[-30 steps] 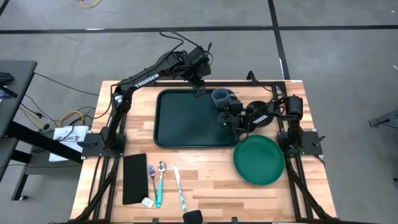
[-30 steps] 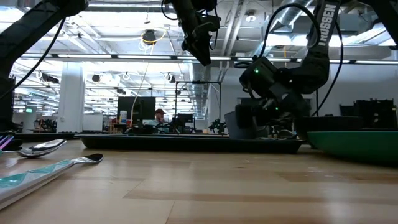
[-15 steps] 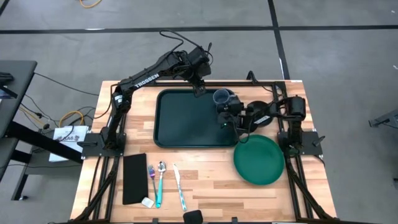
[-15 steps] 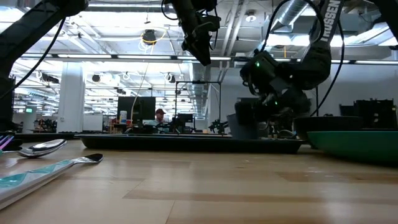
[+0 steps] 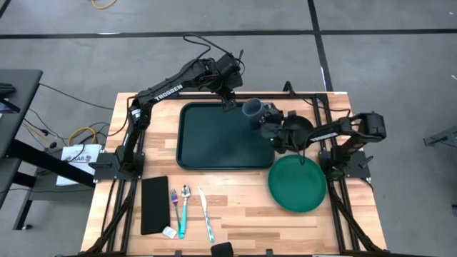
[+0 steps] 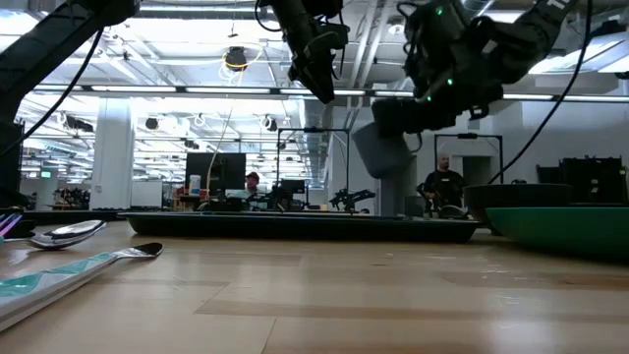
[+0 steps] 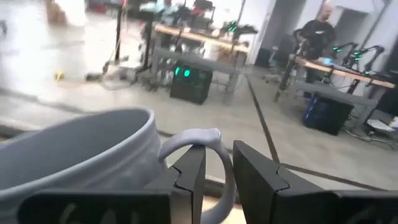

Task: Set up tray
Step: Put the gray cup on the black serving tray

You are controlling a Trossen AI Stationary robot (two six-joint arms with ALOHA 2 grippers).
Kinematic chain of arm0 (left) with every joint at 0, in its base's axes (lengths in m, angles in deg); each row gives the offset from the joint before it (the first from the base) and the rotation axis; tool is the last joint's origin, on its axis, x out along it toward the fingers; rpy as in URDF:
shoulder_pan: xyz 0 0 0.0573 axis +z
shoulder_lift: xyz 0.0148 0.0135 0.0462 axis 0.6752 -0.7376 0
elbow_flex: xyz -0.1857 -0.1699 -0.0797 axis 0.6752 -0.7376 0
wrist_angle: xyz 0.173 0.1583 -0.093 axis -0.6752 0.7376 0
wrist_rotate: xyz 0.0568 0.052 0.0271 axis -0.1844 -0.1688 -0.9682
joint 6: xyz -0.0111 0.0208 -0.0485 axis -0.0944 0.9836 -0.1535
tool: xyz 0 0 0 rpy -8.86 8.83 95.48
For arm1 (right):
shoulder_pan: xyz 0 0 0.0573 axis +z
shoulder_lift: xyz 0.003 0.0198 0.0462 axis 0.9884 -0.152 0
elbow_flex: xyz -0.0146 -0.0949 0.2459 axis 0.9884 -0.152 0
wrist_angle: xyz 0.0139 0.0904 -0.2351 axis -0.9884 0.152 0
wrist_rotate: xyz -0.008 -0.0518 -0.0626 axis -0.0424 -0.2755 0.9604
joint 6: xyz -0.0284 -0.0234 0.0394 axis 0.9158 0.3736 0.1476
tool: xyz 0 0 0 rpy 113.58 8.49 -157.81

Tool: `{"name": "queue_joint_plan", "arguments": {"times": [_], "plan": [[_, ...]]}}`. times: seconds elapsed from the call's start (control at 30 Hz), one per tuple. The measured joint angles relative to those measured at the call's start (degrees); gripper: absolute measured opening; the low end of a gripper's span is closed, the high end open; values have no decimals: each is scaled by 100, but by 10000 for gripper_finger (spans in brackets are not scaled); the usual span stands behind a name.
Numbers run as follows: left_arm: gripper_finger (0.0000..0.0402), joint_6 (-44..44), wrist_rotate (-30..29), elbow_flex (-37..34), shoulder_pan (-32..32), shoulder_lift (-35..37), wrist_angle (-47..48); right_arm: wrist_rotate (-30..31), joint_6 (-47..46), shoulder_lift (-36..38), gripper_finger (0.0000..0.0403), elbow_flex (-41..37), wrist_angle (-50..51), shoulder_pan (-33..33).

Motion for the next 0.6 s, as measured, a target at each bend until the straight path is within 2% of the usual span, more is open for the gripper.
{"name": "queue_joint_plan", "arguments": {"times": [0.1, 0.23, 0.43, 0.6], "plan": [[149, -99, 6, 0, 0, 0, 4, -342, -329, 27, 72, -8, 284, -2], [149, -121, 11, 0, 0, 0, 7, -364, -774, -231, 63, -5, 329, 1], [149, -123, 9, 0, 0, 0, 24, -462, -2011, -1035, 9, -5, 385, -83], [149, -119, 6, 0, 0, 0, 33, -467, -2965, -1564, 22, 0, 339, -91]]}}
